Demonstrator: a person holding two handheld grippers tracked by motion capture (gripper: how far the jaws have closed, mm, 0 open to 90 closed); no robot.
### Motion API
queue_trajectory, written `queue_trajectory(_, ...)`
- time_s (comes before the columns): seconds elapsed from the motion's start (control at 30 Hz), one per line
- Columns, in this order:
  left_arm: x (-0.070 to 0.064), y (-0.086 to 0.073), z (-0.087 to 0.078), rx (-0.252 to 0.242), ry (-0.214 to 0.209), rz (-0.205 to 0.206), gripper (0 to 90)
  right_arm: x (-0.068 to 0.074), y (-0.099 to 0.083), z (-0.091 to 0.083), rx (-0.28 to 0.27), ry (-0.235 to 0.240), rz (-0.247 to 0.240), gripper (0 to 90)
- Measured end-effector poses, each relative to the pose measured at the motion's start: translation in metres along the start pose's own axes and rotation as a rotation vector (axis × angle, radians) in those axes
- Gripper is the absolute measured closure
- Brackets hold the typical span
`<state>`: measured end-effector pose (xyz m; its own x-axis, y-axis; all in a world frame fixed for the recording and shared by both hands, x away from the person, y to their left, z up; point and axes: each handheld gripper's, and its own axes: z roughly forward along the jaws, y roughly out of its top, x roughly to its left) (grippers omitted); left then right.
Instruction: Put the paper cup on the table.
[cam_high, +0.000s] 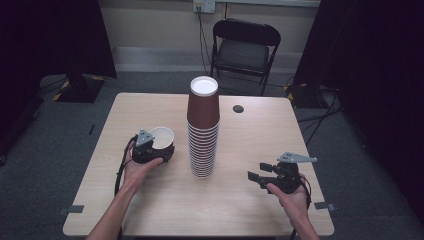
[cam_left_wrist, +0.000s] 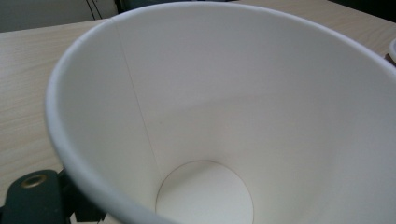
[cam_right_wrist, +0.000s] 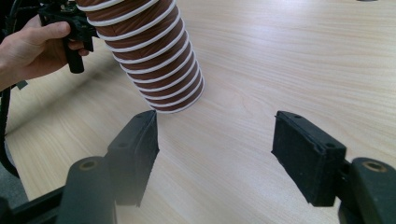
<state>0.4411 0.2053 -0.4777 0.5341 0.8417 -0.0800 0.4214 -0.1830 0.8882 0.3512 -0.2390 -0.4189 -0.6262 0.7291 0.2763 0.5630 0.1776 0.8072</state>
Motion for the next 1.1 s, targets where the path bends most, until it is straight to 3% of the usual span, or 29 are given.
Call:
queue_trajectory(0.07, 0.0, -0.001, 0.0, 0.017, -0.003, 0.0, 12.1, 0.0, 0.0, 0.0, -0.002, 0.004, 0.004, 31.4)
queue_trajectory(0.17, -0.001, -0.002, -0.001, 0.044, 0.017, 0.036, 13.0, 0.0, 0.0, -0.001, -0.004, 0.004, 0.001, 31.4)
queue_trajectory(0.27, 0.0, -0.002, -0.004, 0.059, 0.013, 0.037, 13.1, 0.0, 0.001, -0.001, -0.005, 0.003, 0.002, 31.4)
queue_trajectory(0.37, 0.001, -0.005, -0.005, 0.06, 0.016, 0.035, 13.6, 0.0, 0.001, -0.001, -0.013, 0.003, -0.002, 31.4)
queue_trajectory(0.53, 0.003, -0.009, -0.008, 0.08, 0.018, -0.01, 15.0, 0.0, 0.001, -0.003, -0.016, 0.003, -0.001, 31.4)
queue_trajectory(0.63, 0.004, -0.011, -0.011, 0.093, 0.009, 0.001, 15.3, 0.0, 0.001, -0.002, -0.016, 0.003, 0.001, 31.4)
queue_trajectory(0.73, 0.005, -0.013, -0.012, 0.108, 0.007, -0.029, 15.3, 0.0, 0.002, -0.002, -0.014, 0.002, -0.002, 31.4)
queue_trajectory(0.83, 0.005, -0.015, -0.012, 0.146, 0.019, -0.016, 15.6, 0.001, 0.002, -0.002, -0.014, 0.004, -0.001, 31.4)
queue_trajectory(1.1, 0.005, -0.015, -0.024, 0.138, 0.028, -0.019, 15.6, 0.0, 0.002, -0.004, -0.017, -0.001, 0.0, 31.4)
